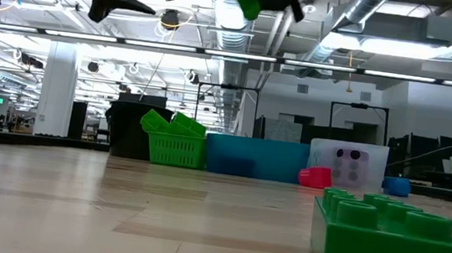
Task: Pick & Place Toys
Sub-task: Put the large stud green game piece into the green bin
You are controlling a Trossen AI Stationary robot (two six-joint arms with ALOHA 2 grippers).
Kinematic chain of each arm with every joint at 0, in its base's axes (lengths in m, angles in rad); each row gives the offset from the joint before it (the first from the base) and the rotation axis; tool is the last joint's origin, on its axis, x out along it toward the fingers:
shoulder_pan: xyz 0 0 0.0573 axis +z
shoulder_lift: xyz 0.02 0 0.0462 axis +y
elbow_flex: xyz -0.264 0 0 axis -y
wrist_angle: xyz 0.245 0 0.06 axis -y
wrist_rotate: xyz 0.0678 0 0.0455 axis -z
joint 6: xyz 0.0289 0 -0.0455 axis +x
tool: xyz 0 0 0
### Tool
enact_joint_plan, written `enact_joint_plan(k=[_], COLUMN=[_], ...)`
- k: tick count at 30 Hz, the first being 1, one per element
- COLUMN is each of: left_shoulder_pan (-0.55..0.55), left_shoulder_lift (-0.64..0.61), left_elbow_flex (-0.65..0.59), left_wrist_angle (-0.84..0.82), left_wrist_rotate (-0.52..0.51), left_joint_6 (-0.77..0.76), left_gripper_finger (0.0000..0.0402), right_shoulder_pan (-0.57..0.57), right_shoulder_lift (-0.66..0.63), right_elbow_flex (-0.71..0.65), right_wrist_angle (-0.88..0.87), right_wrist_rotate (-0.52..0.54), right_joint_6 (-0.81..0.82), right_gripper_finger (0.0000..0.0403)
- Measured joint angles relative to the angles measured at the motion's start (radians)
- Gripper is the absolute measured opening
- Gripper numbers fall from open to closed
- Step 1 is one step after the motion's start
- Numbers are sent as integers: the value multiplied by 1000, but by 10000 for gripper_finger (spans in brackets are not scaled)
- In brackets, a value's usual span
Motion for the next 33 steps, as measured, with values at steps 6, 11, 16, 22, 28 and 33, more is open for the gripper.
enact_joint_plan(k=[6,11,16,22,28,33], left_shoulder_pan=[0,1,1,1,1,1], left_shoulder_lift=[-7,3,11,30,76,96], left_elbow_flex=[0,0,0,0,0,0], left_wrist_angle=[16,24,29,68,215,260], left_wrist_rotate=[-97,-109,-109,24,175,226], left_joint_6=[-45,-94,-312,-527,-576,-576], left_gripper_finger=[231,231,231,231,231,231], right_shoulder_pan=[-149,-194,-166,-103,-42,-6], right_shoulder_lift=[98,152,149,150,158,158], right_elbow_flex=[-1,8,70,166,190,191], right_wrist_angle=[167,282,294,246,185,55], right_wrist_rotate=[-233,-370,-462,-461,-460,-398], right_joint_6=[-19,5,-94,-185,-191,-191], right_gripper_finger=[156,156,156,156,156,156])
